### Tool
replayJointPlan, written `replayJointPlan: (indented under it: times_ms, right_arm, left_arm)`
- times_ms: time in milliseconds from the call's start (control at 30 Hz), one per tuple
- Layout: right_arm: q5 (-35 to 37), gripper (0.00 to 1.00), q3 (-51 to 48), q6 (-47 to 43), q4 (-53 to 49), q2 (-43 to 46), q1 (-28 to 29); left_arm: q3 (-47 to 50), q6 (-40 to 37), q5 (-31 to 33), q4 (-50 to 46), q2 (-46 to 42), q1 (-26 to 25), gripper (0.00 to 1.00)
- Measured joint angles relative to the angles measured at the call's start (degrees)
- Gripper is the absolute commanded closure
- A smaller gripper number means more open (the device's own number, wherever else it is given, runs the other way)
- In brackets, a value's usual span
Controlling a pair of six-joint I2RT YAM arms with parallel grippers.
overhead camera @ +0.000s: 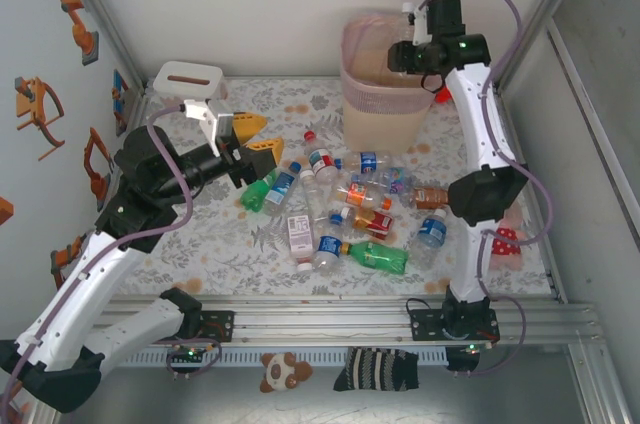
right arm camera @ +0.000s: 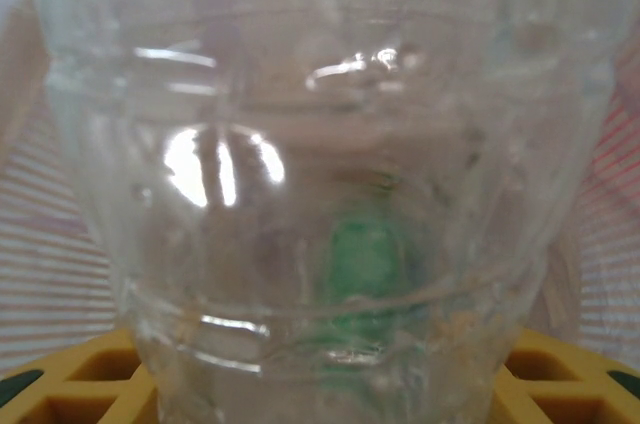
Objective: Put the plastic bottles in the bin
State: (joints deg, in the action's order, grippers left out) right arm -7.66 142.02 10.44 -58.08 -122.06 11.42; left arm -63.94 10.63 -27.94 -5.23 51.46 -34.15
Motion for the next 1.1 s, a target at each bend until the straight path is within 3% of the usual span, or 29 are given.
replayJointPlan:
  times_ms: [833,1100]
  right_arm:
    - [5.4,0.5,3.2,-0.2,0.3,-15.2,0.0]
    - [8.4,0.39,3.2,-0.1,-1.4,-15.9,0.0]
  left_arm:
    - [2.9,0.0,2.5,-0.1,1.0,0.0,0.33]
    - [3.8,0.0,3.1,-0.4,0.9,0.0,0.33]
